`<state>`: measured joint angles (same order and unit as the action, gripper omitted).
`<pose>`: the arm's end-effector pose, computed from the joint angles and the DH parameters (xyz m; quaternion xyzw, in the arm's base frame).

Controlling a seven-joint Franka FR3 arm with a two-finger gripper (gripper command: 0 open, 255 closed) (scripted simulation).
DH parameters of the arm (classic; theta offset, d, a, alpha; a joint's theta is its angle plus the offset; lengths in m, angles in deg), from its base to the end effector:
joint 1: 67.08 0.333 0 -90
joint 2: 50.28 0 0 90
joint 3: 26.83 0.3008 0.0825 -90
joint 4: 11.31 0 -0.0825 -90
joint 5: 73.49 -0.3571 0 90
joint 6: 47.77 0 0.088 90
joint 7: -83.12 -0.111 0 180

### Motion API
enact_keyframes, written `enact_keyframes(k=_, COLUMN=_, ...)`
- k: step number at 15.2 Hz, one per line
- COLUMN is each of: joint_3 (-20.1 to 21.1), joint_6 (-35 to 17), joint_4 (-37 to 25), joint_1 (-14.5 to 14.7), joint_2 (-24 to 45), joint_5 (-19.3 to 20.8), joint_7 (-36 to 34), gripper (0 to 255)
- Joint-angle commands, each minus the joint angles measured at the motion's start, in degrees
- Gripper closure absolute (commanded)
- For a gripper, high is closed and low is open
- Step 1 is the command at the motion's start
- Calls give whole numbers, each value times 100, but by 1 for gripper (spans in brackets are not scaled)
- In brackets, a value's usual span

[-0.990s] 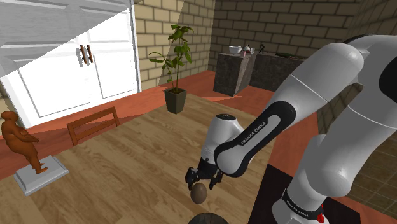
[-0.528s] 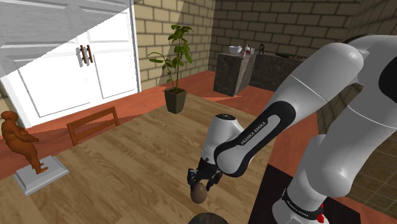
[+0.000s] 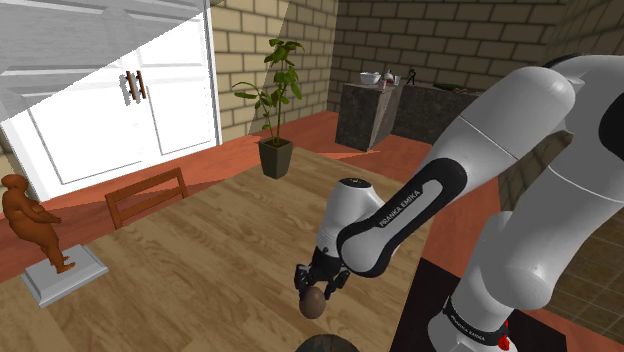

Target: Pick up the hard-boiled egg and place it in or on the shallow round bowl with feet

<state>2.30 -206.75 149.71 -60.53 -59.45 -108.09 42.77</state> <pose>0.3172 0.1885 0.2592 -0.9448 0.3109 0.0038 0.1033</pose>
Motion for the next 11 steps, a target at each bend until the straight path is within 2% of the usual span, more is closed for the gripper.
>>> enact_keyframes(k=1, joint_3=-12, joint_6=174, joint_4=-9, joint_1=-9, joint_2=-161, joint_5=36, joint_7=-44, gripper=255)
enact_keyframes(k=11, joint_3=-143, joint_6=1323, joint_4=-146, joint_1=-51, joint_2=-1182, joint_5=259, joint_7=-303, gripper=255)
